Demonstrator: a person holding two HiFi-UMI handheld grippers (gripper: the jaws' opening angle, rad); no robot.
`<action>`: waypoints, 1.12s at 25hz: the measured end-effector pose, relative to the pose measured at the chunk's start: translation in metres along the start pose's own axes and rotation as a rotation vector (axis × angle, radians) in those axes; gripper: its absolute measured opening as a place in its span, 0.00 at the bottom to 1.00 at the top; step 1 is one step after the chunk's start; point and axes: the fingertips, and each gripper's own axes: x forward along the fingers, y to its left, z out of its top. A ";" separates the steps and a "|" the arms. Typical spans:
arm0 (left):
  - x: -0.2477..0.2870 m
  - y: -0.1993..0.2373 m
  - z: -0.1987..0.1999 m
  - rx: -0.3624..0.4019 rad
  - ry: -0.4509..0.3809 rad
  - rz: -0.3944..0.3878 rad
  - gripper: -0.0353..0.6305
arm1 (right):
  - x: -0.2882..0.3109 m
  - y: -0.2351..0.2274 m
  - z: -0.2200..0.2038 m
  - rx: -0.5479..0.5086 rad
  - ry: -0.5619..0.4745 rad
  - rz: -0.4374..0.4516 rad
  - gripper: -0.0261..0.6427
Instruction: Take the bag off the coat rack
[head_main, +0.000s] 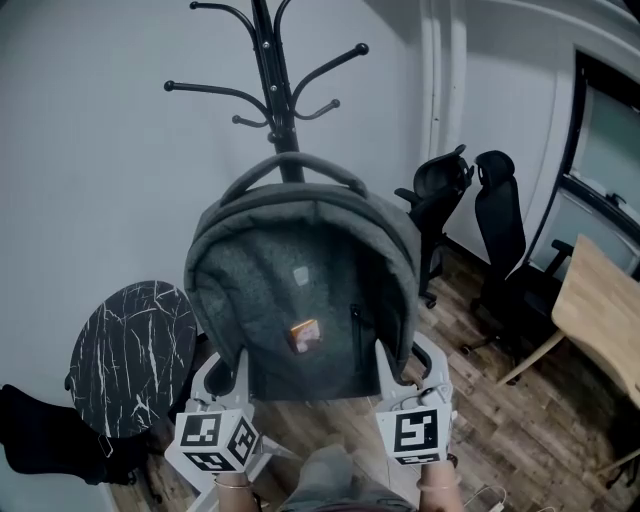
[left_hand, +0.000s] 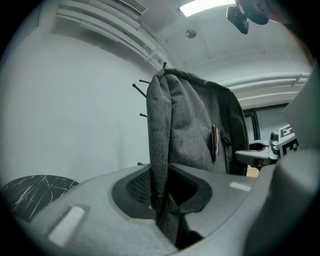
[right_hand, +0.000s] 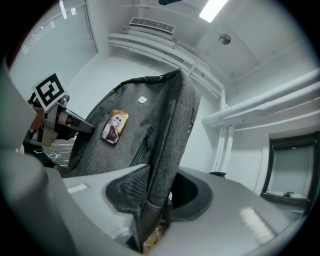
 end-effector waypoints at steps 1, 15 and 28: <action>-0.004 -0.002 -0.001 -0.001 0.003 0.004 0.16 | -0.003 0.001 -0.001 0.000 0.000 0.004 0.21; -0.013 -0.013 -0.003 0.007 0.015 0.006 0.16 | -0.017 -0.003 -0.005 0.011 0.005 -0.007 0.21; -0.026 -0.008 -0.006 0.012 0.022 0.003 0.16 | -0.021 0.008 -0.006 0.028 0.018 -0.001 0.21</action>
